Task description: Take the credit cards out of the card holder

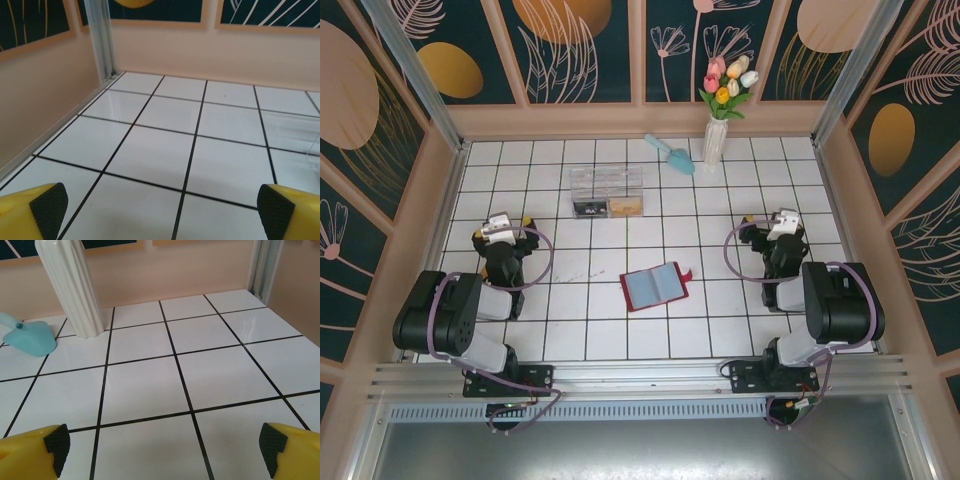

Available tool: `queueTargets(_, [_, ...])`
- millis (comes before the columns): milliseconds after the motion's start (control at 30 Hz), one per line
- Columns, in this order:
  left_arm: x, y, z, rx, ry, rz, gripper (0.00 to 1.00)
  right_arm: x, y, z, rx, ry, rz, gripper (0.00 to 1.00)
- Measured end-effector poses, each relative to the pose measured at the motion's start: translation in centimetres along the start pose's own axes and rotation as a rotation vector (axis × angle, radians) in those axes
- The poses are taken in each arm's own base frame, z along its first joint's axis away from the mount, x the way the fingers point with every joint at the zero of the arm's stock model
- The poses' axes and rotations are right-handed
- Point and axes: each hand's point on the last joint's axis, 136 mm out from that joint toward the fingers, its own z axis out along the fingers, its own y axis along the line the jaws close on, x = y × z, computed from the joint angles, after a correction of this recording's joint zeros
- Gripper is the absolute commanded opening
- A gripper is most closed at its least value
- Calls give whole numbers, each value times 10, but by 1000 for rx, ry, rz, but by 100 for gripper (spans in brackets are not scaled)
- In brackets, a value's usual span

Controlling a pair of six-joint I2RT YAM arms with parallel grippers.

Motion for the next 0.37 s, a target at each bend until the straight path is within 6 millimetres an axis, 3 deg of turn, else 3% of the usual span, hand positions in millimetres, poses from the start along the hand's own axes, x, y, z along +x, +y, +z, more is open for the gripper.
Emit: queueTargets(367, [-9,-5,0,31,-33,-4,99,-1,3,0,-27,-1,3,99])
